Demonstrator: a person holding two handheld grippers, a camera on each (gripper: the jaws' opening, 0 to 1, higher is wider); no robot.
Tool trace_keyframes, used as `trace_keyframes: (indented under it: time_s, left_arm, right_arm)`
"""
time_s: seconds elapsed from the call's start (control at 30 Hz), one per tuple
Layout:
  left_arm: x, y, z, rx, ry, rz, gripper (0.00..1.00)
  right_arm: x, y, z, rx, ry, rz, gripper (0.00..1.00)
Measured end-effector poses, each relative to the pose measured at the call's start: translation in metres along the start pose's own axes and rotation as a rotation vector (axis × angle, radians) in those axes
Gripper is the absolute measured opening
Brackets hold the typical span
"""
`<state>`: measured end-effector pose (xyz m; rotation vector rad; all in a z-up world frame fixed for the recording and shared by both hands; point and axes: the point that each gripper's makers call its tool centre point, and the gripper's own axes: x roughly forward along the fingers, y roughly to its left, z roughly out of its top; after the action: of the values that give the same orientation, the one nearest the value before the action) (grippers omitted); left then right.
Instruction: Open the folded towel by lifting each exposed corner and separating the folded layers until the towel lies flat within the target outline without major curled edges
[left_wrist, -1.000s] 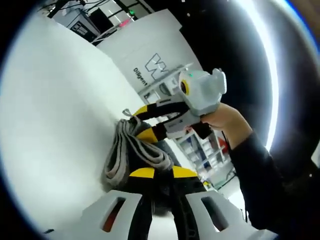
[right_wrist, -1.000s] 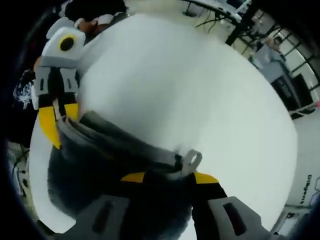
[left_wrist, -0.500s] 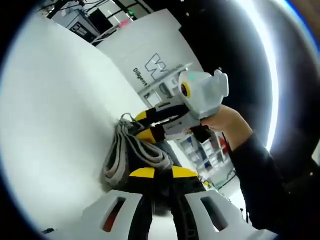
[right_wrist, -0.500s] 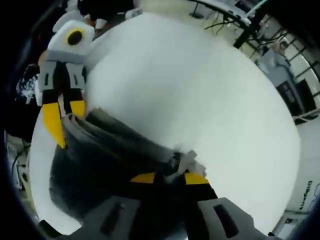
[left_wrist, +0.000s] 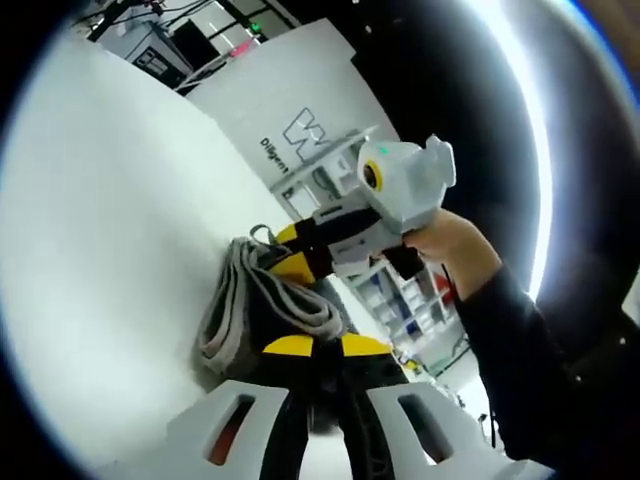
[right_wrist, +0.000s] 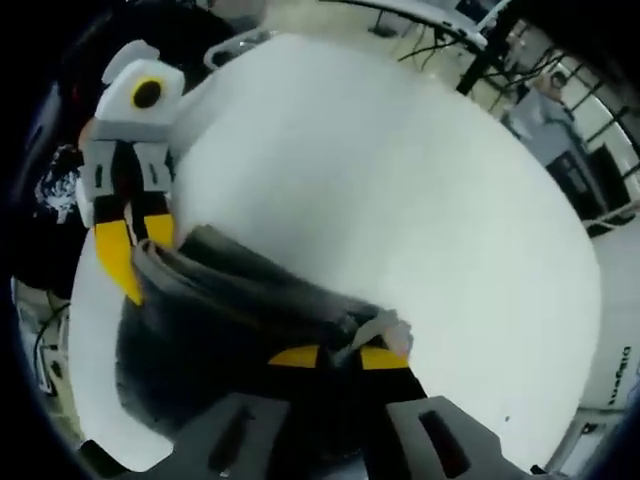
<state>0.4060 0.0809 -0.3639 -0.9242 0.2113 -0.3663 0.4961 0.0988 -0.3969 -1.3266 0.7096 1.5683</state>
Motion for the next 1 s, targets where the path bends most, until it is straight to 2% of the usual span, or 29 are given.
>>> trace_keyframes:
  time_s: [0.37,0.87,1.0]
  left_arm:
    - [0.0,-0.021,0.007,0.068,-0.016,-0.052,0.04]
    - [0.008,-0.041,0.012,0.152,0.0,-0.084,0.04]
    - [0.01,-0.051,0.014,0.216,-0.001,-0.095,0.04]
  right_arm:
    - [-0.032,-0.005,0.005,0.011,-0.039,-0.054,0.06]
    - [-0.049,-0.005,-0.002,0.031,-0.072,-0.143,0.06]
    - [-0.055,-0.003,-0.005,0.037,-0.086,-0.164,0.06]
